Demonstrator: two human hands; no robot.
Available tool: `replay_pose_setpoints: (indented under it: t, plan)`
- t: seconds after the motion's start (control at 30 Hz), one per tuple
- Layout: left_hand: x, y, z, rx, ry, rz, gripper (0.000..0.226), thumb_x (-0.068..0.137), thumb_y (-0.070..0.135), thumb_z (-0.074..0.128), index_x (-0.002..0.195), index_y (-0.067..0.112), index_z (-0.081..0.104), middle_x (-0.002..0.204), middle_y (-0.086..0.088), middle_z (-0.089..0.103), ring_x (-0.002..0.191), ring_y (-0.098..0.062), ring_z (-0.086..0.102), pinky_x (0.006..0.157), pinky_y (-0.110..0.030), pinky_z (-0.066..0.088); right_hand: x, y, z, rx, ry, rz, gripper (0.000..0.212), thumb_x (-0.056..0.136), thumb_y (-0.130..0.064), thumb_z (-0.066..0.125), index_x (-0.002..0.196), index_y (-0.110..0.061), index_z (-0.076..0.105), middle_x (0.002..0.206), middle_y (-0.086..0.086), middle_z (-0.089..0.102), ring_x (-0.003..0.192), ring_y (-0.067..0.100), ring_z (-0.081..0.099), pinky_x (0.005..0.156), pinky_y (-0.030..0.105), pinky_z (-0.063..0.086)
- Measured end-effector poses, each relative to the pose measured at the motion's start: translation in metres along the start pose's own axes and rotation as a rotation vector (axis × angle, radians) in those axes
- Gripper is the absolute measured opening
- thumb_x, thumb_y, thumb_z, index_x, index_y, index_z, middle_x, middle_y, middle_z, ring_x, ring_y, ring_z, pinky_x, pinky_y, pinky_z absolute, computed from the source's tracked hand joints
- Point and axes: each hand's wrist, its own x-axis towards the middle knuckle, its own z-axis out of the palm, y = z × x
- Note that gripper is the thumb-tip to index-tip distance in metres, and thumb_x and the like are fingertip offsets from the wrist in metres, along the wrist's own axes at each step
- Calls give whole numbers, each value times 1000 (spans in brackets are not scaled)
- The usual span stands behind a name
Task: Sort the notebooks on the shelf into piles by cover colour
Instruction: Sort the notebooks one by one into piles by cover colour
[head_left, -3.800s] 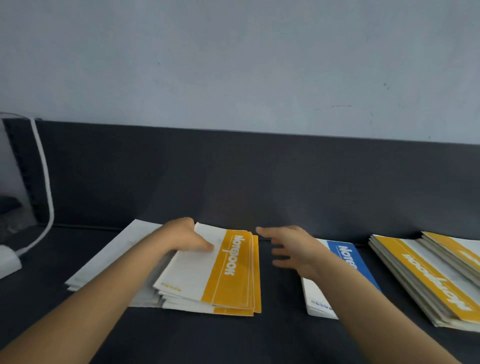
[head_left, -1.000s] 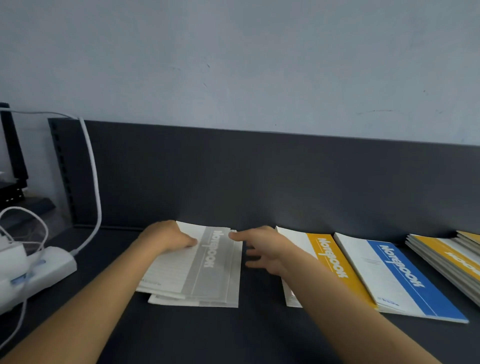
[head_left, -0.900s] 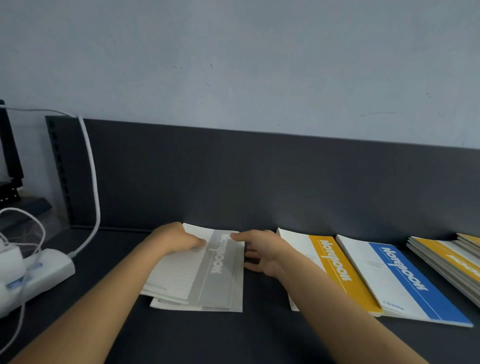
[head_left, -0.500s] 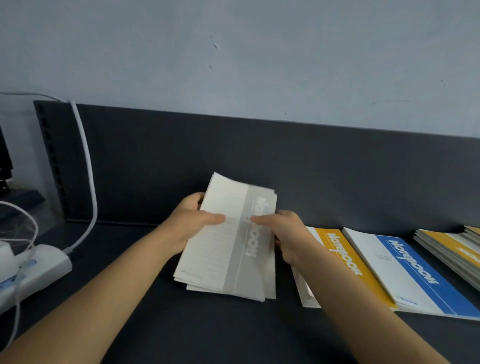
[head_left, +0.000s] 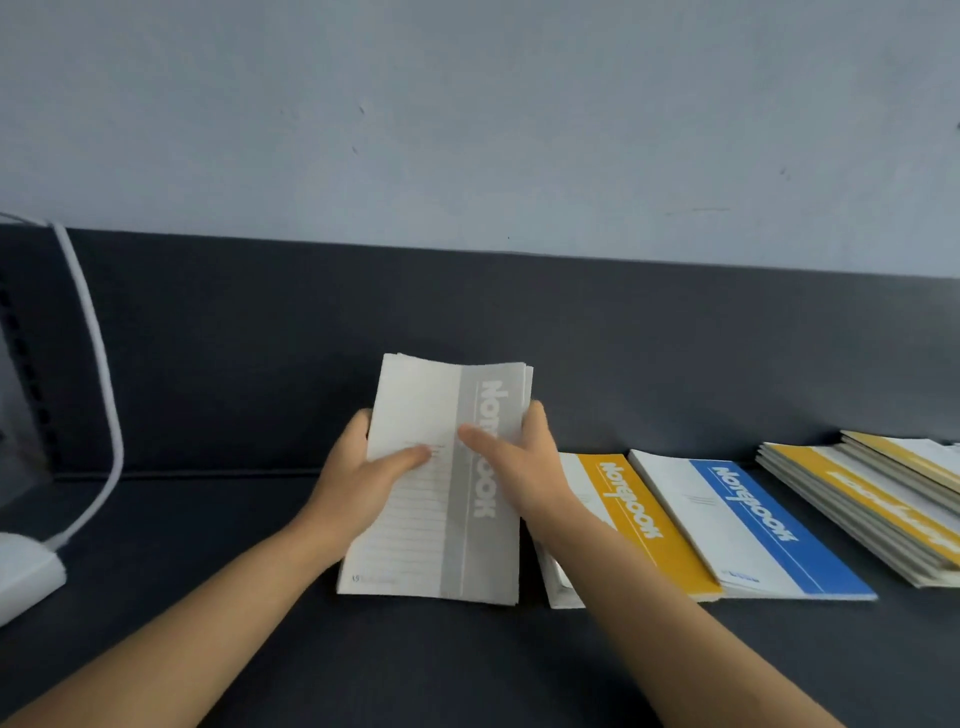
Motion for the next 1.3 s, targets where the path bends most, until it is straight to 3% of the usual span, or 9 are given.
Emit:
replay_pose_setpoints:
  t: [0.13,0.23,0.33,0.5,0.63,0.87,1.0,1.13,1.3]
  plan:
    - [9,-15,-4,104,-37,-265,28,84,15,73,110,12,61,100,-7,71,90,-24,68,70,-35,53,10,11,-2,-299,-60,136,68,76,-26,76,128,-11,36,127,2,47,112,19,52,91,35,49]
    - [12,-22,-7,306,-74,-316,37,75,19,78,109,10,65,99,-6,73,89,-25,70,83,-42,56,5,6,-10,-636,-169,72,33,79,-34,71,97,-15,50,92,-4,48,86,16,49,67,22,39]
    - [11,-18,-2,463,-60,-277,35,70,26,79,100,16,63,99,-3,69,88,-19,66,84,-39,54,-2,-4,-27,-727,-273,29,46,86,-35,66,125,-14,55,121,-3,55,106,21,56,78,22,40]
    - [-4,10,13,1165,-141,-250,76,79,63,65,138,22,40,148,-6,27,133,-26,33,102,-34,37,-9,-17,-93,-872,-218,-33,45,89,-39,62,128,-18,57,133,-2,54,116,16,53,83,21,40]
    - [-17,33,58,1271,-148,-152,95,78,75,54,151,24,22,160,-9,-6,146,-30,4,115,-40,20,-11,-15,-172,-977,-102,55,42,90,-37,60,128,-20,56,127,-1,58,105,16,56,78,24,43]
    - [-39,65,228,1101,-412,77,79,80,65,60,144,27,34,152,5,28,140,-17,26,108,-33,33,-9,-10,-316,-1455,112,166,28,88,-40,54,87,-12,52,99,6,64,92,25,59,63,29,39]
    - [-38,73,329,850,-507,-55,72,81,57,65,140,25,41,142,4,46,118,-14,52,97,-30,45,-11,-10,-359,-1469,-68,300,36,83,-47,61,95,-13,54,87,0,53,80,19,50,60,27,39]
    - [-29,69,399,626,-453,-150,32,85,45,67,77,24,44,86,-4,49,77,-19,50,72,-32,43,-15,-5,-370,-1509,-132,115,31,87,-38,55,73,-15,42,70,-2,44,72,18,49,49,23,32]
    - [-27,67,425,305,-364,-262,32,87,23,66,59,18,52,62,0,58,63,-18,59,66,-28,51,-16,-11,-378,-1367,-203,3,33,85,-26,54,62,-17,33,61,-1,39,57,15,41,44,23,25]
